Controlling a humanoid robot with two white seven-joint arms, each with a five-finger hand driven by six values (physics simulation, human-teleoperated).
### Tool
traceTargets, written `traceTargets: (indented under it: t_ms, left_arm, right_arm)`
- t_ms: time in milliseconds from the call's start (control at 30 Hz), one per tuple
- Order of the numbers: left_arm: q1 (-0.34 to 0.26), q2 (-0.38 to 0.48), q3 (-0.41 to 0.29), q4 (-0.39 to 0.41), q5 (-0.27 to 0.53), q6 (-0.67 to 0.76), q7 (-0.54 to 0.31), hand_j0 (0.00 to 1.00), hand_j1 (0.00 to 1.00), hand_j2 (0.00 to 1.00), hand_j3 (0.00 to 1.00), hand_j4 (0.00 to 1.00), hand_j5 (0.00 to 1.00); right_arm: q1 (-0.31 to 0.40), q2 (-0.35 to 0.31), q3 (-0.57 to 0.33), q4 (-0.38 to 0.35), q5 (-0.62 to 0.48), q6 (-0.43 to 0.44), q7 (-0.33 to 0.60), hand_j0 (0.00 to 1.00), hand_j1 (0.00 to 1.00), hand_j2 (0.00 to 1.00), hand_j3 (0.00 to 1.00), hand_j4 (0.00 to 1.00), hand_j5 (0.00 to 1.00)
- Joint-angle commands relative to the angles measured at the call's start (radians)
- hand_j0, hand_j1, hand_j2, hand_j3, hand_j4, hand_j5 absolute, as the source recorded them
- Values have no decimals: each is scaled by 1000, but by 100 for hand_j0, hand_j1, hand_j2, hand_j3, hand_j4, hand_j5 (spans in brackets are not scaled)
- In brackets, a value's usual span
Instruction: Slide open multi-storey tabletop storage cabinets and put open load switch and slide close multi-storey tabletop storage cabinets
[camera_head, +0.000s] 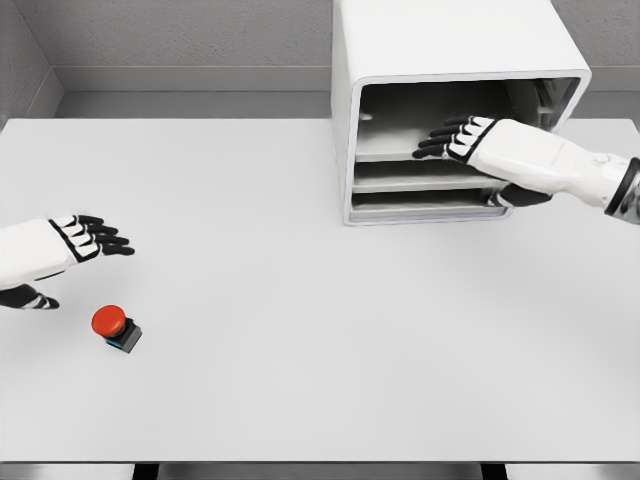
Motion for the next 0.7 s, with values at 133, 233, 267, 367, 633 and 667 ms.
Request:
traceTargets:
  t_ms: [133, 233, 267, 367, 633, 667]
  left_arm:
    - [48, 2, -2, -9, 5, 1, -2, 100, 100, 100, 100, 100, 100]
    - [48, -1, -3, -23, -3, 1, -2, 100, 100, 100, 100, 100, 100]
    - [48, -4, -3, -25, -3, 1, -2, 100, 100, 100, 100, 100, 100]
    - [48, -4, -3, -49, -3, 1, -2, 100, 100, 100, 100, 100, 100]
    - [80, -4, -6, -71, -9, 1, -2, 100, 100, 100, 100, 100, 100]
    - [83, -4, -6, -74, -9, 1, -2, 100, 100, 100, 100, 100, 100]
  right_arm:
    - [-25, 50, 20, 44, 22, 3, 33, 95, 95, 95, 95, 95, 95]
    - [-77, 79, 53, 122, 29, 3, 44, 95, 95, 95, 95, 95, 95]
    - [-89, 95, 64, 144, 49, 3, 44, 95, 95, 95, 95, 95, 95]
    - [-127, 115, 102, 225, 63, 3, 46, 95, 95, 95, 95, 95, 95]
    - [-176, 144, 102, 268, 77, 3, 46, 96, 96, 96, 96, 96, 96]
    - [-181, 148, 102, 276, 77, 3, 46, 96, 96, 96, 96, 96, 96]
